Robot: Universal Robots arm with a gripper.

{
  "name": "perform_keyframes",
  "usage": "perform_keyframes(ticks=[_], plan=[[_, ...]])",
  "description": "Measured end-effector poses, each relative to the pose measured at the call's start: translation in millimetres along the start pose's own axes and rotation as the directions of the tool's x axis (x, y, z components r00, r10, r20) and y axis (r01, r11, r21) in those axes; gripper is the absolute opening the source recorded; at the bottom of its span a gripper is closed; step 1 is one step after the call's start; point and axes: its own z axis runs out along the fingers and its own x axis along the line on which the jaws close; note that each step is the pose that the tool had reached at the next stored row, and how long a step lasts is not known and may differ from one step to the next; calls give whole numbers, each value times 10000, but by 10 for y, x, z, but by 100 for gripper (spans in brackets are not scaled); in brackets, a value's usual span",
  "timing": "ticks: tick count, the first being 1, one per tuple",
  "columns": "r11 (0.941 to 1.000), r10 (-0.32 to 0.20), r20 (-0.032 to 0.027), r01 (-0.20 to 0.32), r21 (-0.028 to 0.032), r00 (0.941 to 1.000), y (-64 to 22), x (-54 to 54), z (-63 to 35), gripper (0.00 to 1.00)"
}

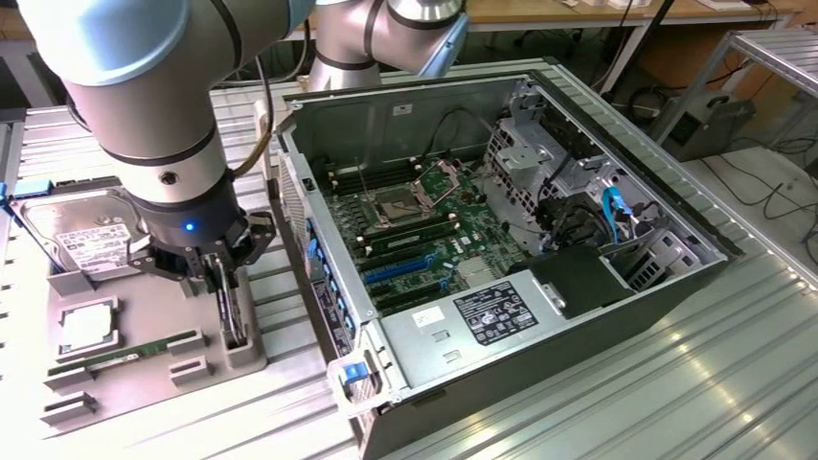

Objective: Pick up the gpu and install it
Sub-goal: 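Pick up the gpu and move the gpu toward the slot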

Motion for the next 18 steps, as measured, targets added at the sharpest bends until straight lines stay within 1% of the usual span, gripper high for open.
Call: perform_keyframes(ticks=[2, 11, 15, 17, 18], plan=[[9997, -229, -12, 229, -9, 9997, -2, -7, 2, 27], [9986, -535, -47, 535, -18, 9986, -32, -45, -8, 26], [9984, -568, -64, 568, -17, 9984, -27, -59, -93, 26], [9984, -571, -68, 571, -19, 9983, -22, -64, -160, 26], [9984, -571, -77, 571, -18, 9983, -19, -68, -224, 26]])
